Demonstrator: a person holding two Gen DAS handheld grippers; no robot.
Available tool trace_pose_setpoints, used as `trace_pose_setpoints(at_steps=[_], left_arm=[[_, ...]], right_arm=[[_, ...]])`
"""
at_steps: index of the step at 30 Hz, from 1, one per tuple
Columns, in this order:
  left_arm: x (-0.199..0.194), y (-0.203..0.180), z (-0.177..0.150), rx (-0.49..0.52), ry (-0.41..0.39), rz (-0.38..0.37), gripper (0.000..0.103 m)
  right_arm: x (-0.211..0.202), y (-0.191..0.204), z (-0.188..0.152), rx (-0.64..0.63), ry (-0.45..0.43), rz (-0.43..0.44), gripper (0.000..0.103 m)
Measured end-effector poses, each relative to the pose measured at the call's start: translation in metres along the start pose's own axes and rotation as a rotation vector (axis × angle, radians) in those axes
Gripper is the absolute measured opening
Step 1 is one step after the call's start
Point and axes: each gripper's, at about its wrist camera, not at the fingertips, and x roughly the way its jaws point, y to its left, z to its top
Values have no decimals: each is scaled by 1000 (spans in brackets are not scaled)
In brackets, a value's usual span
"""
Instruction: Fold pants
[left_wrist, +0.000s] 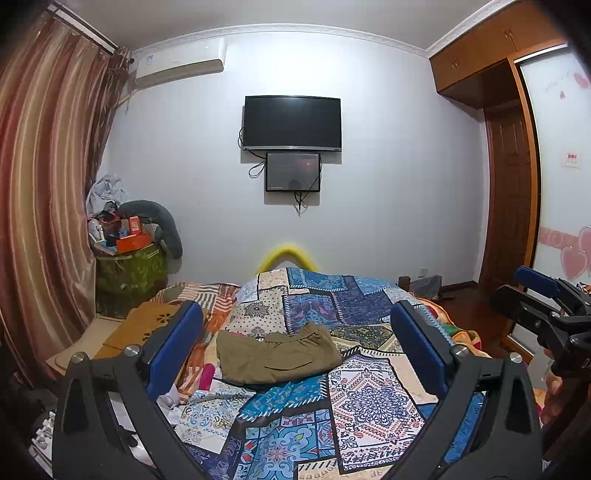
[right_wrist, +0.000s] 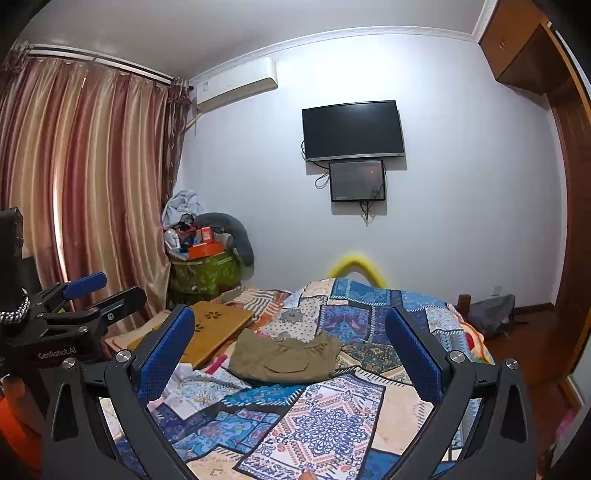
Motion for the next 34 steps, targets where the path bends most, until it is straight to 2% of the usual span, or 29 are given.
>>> trace_pose_setpoints(at_steps=[8, 34], left_arm=[[0, -2, 1, 5, 15, -27, 103], [1, 1, -1, 8, 21, -41, 103]], right_arm=[[2, 0, -1, 7, 3, 6, 102], [5, 5, -3, 18, 6, 21, 102]])
